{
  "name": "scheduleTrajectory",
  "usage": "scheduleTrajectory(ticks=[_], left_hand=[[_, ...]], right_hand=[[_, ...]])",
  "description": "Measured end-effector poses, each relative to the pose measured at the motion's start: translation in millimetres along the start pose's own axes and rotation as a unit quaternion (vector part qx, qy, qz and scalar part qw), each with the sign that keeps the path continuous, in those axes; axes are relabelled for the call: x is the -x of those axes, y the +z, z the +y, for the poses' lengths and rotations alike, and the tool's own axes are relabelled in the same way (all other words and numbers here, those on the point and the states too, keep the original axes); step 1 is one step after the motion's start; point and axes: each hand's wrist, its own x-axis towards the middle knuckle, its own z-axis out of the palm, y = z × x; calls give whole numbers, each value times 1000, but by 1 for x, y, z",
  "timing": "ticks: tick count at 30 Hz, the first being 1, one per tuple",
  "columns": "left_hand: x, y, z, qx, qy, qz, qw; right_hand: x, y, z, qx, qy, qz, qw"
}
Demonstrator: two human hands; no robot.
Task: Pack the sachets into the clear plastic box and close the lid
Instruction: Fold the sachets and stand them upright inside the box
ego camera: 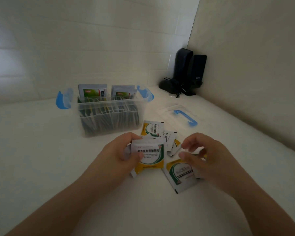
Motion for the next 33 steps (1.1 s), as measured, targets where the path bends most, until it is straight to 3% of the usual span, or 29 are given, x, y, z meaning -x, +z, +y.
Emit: scheduleTrajectory(ticks=[3, 6, 12, 17, 20, 23, 27, 30, 33], left_hand=[[1, -3, 0, -11, 6, 6, 1000], [2, -3, 1, -22, 28, -5, 999], [3, -3, 2, -69, 59, -29, 995], [1, -5, 1, -101, 71, 13, 992], [0, -5, -1, -113, 70, 23, 991], [1, -4, 0, -106, 70, 16, 992], [2, 0, 7, -38, 78, -17, 996], [3, 3, 11, -23, 103, -36, 994], [3, 4, 9, -53, 126, -2, 991]], right_hand=[[2, -14, 10, 112, 40, -89, 989], [1, -7, 12, 156, 9, -174, 972], [-3, 10, 5, 185, -50, -206, 960], [2, 11, 3, 79, -25, -139, 987], [-2, 12, -2, -91, -28, -103, 990], [-3, 13, -6, -290, -8, -90, 953], [-2, 18, -8, -418, 39, -101, 902], [0, 22, -11, -443, 77, -107, 887], [1, 27, -14, -317, 62, -88, 942]])
